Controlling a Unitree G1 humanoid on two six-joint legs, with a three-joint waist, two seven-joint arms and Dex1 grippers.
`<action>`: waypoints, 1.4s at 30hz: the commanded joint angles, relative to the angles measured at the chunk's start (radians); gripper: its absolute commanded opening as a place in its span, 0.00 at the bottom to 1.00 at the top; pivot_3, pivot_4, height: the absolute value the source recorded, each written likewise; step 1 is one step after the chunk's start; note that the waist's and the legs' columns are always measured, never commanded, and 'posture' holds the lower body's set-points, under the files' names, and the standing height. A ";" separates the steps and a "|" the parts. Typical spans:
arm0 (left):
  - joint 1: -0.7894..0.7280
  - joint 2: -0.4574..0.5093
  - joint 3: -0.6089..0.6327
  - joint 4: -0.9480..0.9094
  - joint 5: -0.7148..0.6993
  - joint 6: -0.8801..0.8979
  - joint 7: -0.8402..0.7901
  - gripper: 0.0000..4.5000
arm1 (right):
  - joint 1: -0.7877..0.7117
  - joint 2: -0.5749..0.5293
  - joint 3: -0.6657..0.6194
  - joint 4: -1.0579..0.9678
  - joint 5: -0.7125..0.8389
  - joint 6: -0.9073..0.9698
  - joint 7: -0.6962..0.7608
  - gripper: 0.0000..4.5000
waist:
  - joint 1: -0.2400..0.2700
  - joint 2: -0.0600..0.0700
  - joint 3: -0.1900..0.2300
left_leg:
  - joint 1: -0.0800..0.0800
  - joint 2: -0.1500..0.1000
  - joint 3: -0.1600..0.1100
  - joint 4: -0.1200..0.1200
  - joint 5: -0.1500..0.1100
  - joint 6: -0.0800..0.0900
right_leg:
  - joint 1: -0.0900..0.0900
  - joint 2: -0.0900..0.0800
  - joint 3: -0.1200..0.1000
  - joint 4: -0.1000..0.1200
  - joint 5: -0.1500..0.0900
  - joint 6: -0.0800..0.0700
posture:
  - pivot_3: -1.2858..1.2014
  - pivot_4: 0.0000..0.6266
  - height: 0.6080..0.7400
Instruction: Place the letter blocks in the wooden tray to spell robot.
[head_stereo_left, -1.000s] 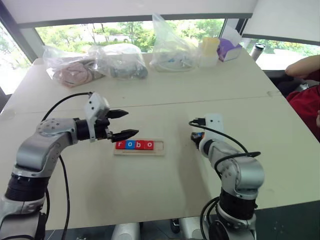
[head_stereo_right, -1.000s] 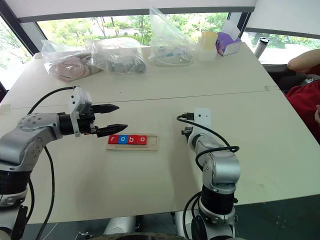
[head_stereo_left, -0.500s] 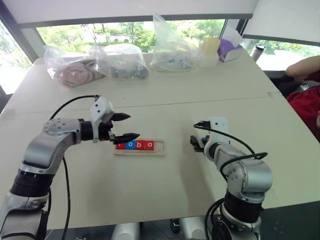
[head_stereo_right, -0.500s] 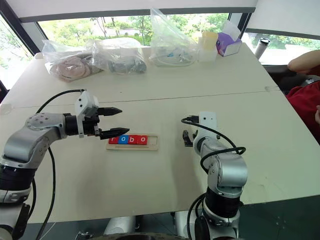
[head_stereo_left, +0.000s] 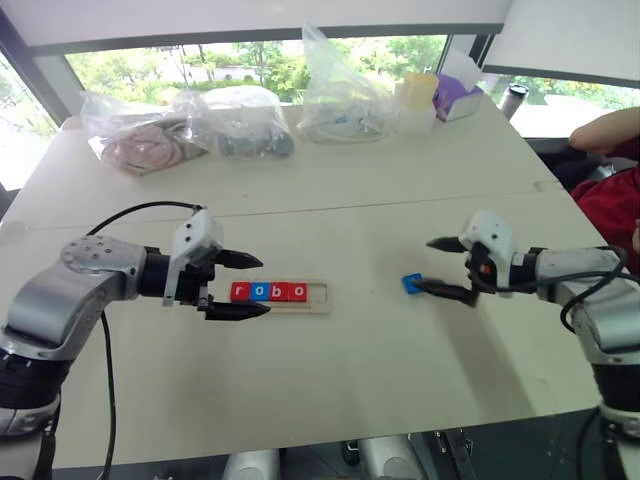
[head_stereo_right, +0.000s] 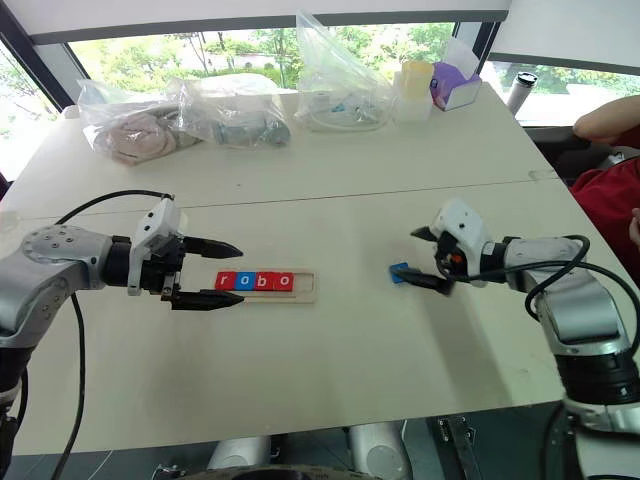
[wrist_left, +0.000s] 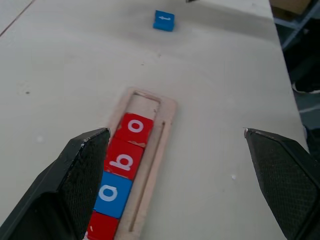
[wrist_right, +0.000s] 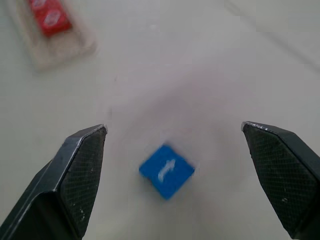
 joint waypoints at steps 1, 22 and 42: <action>0.010 0.025 0.046 -0.062 -0.042 0.015 -0.011 1.00 | -0.064 -0.010 0.053 0.103 -0.021 -0.179 0.118 0.99 | 0.000 0.000 0.000 | 0.000 0.000 0.000 0.000 0.000 0.000 | 0.000 0.000 0.000 0.000 0.000 0.000 | 0.52 0.24 1.00; 0.213 0.110 0.183 -0.162 -0.092 0.072 0.078 1.00 | -0.341 0.157 0.161 0.683 -0.109 -0.535 0.246 0.27 | 0.004 0.000 0.000 | 0.003 0.000 0.000 0.003 0.000 -0.001 | 0.001 0.000 0.002 0.006 0.002 -0.004 | 0.52 0.24 1.00; 0.223 0.070 0.142 -0.101 -0.024 0.001 0.095 1.00 | -0.314 0.434 0.338 0.099 -0.134 0.008 -0.097 0.27 | 0.009 0.000 0.000 | -0.001 -0.001 -0.001 0.006 0.001 -0.002 | -0.001 -0.002 0.000 0.008 0.002 -0.005 | 0.52 0.24 1.00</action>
